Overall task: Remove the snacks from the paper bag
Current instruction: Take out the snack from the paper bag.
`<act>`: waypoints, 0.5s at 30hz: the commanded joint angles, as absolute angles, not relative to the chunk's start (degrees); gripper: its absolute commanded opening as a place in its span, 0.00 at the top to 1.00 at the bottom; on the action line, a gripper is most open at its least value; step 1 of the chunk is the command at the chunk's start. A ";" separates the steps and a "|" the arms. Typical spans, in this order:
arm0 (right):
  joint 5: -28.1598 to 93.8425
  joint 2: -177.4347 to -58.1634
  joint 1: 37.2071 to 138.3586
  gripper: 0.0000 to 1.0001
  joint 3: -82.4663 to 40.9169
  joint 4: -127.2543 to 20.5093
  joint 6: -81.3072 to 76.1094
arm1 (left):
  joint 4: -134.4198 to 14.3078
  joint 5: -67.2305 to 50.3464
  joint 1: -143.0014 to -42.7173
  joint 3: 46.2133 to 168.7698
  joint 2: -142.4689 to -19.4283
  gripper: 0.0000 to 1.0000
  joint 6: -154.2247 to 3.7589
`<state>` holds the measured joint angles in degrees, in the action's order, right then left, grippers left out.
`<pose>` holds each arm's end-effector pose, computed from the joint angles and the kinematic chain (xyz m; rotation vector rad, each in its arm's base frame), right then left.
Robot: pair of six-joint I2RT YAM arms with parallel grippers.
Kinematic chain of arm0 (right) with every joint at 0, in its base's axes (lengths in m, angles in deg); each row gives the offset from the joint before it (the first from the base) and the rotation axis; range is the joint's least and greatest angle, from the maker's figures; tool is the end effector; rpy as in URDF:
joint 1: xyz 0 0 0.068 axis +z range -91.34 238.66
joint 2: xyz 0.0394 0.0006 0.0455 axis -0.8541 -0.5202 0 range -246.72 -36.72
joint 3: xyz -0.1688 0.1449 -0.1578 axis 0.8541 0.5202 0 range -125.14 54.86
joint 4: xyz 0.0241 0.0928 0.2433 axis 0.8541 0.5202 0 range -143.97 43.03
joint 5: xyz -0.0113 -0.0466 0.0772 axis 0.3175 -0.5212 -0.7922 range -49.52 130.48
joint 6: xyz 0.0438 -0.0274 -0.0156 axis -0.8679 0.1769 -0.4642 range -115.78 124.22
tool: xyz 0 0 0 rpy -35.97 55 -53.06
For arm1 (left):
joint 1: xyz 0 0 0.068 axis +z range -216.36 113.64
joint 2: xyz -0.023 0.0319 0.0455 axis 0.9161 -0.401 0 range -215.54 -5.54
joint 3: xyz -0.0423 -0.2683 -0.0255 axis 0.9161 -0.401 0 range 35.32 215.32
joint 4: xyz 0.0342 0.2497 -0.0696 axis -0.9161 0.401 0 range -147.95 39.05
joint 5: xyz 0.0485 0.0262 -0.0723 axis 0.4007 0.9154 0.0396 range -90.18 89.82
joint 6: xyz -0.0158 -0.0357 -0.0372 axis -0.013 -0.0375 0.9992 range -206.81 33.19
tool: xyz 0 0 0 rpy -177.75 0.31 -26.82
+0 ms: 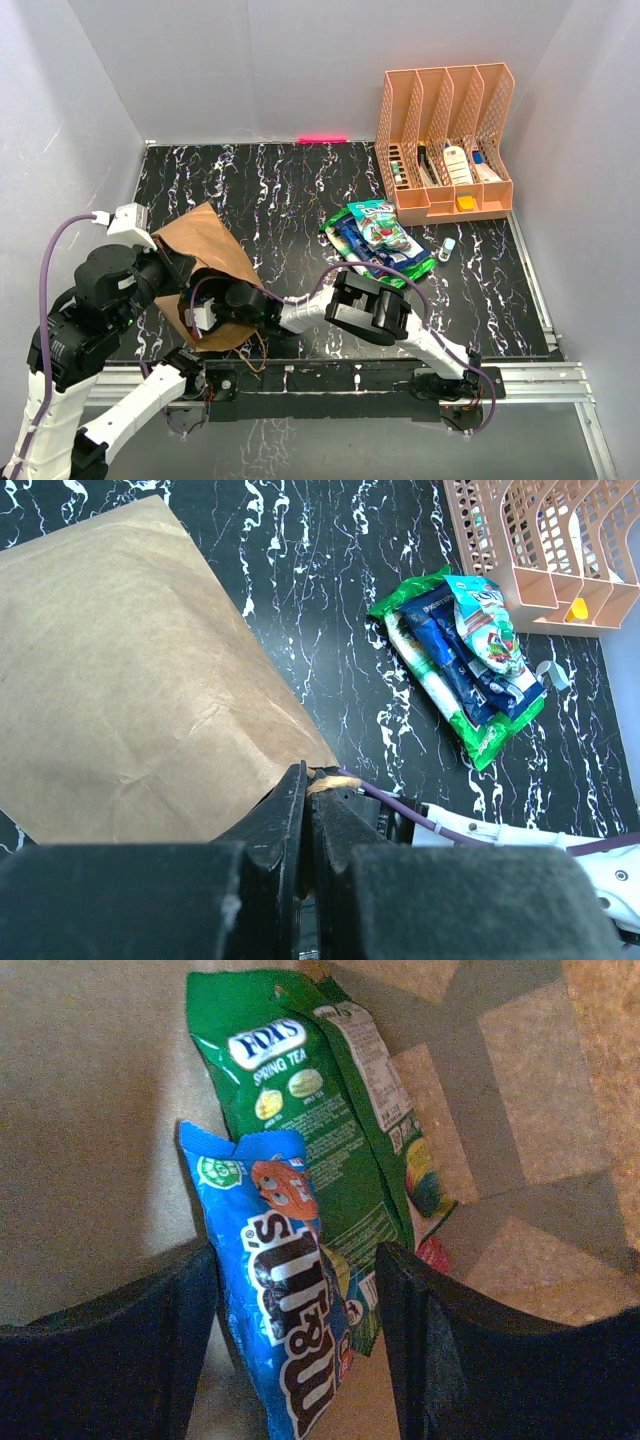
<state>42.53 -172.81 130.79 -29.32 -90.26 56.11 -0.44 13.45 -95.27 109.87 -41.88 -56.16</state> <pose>0.1587 0.4889 0.1111 -1.6205 0.8895 0.2139 0.0611 -0.0242 0.4328 -0.1919 1.9170 -0.4771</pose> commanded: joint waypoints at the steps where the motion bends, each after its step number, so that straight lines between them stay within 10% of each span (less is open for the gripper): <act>1: 44.81 -173.53 130.20 0.43 -30.96 -92.62 54.27 | -0.01 12.79 -95.45 111.92 -42.16 1.00 -56.19; 15: 39.32 -163.78 130.43 0.77 -22.55 -88.85 48.36 | -0.36 13.30 -95.45 111.29 -41.75 1.00 -56.73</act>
<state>41.26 -170.52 130.27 -25.41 -88.34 52.18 0.29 13.49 -95.27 109.91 -41.88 -56.18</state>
